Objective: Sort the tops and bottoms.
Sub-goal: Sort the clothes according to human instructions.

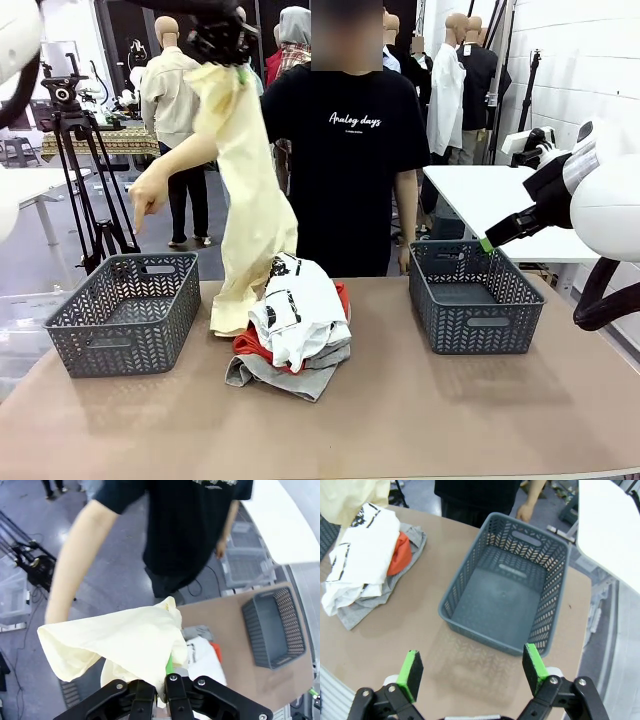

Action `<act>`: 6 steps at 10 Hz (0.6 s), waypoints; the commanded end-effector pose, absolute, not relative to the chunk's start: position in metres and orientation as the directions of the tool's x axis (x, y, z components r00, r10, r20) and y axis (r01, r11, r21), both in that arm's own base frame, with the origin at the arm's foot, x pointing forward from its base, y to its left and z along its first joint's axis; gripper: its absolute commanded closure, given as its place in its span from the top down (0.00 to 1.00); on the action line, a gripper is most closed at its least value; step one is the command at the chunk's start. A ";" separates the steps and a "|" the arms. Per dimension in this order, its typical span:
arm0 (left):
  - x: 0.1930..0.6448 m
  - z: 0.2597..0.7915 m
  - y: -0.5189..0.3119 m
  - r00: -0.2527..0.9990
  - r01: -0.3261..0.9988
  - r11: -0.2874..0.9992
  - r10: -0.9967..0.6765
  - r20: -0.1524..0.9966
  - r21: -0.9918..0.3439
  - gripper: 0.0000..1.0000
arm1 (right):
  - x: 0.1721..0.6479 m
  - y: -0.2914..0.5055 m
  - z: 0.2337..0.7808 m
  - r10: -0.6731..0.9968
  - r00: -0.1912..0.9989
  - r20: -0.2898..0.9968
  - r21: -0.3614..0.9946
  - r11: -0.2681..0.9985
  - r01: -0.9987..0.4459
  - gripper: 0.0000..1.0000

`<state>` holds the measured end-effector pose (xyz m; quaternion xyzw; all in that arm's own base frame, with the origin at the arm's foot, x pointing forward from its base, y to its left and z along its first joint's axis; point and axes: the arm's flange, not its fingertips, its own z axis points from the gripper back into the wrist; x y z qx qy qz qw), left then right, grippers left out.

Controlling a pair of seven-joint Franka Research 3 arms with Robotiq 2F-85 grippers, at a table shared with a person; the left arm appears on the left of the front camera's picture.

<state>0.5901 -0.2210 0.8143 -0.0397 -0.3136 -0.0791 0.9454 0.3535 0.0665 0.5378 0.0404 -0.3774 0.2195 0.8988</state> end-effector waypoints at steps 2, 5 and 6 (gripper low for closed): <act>0.605 0.864 -0.180 0.758 0.153 0.988 -0.124 0.641 0.010 0.00 | 0.355 0.066 0.536 0.367 0.617 0.696 -0.094 0.899 -0.428 1.00; 0.616 0.933 -0.133 0.656 0.104 0.994 -0.090 0.750 0.029 0.00 | 0.355 0.066 0.536 0.367 0.617 0.696 -0.094 0.899 -0.428 1.00; 0.625 0.954 -0.116 0.630 0.068 0.995 -0.099 0.770 0.071 0.00 | 0.355 0.066 0.536 0.367 0.617 0.696 -0.094 0.899 -0.428 1.00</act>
